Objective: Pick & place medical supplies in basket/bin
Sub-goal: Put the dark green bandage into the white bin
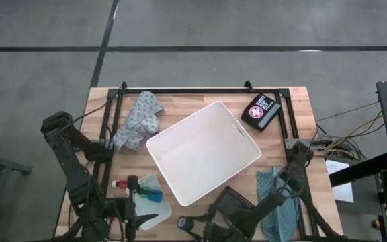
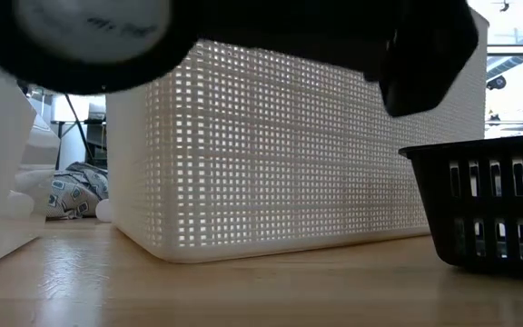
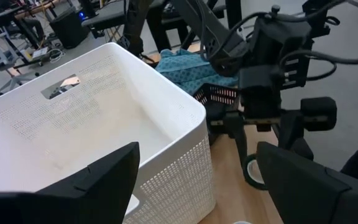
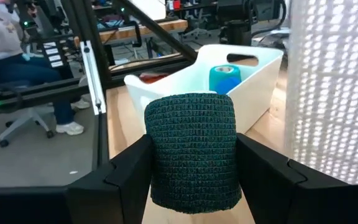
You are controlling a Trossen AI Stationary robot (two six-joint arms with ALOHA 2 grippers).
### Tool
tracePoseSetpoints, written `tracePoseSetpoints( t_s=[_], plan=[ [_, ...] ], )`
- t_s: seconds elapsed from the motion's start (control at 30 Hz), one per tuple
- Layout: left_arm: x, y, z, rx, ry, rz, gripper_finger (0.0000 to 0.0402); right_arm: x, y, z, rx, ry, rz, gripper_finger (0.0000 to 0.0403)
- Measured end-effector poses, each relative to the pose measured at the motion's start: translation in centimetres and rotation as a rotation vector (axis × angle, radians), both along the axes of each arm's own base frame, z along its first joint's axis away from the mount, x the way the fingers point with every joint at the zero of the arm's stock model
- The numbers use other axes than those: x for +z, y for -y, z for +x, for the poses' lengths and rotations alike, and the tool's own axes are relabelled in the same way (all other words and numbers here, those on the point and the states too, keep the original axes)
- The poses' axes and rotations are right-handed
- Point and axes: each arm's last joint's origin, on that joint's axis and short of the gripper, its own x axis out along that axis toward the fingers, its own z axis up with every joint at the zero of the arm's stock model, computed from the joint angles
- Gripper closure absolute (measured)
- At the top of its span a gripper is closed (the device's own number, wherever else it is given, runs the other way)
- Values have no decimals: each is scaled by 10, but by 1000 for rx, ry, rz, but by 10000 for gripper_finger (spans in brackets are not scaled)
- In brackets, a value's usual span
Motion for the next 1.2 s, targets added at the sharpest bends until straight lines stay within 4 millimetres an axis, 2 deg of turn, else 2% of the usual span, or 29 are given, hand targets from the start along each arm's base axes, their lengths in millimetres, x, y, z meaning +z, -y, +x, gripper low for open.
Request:
tracePoseSetpoints(
  t_s=[0.17, 0.4, 1.2],
  plan=[
    [0, 0, 0, 0, 0, 0, 73, -9, 1, 5, 48, -18, 27, 197],
    [0, 0, 0, 0, 0, 0, 73, -23, 6, 6, 31, -57, 88, 197],
    [0, 0, 0, 0, 0, 0, 73, -24, 9, 9, 45, -80, 133, 197]
  ],
)
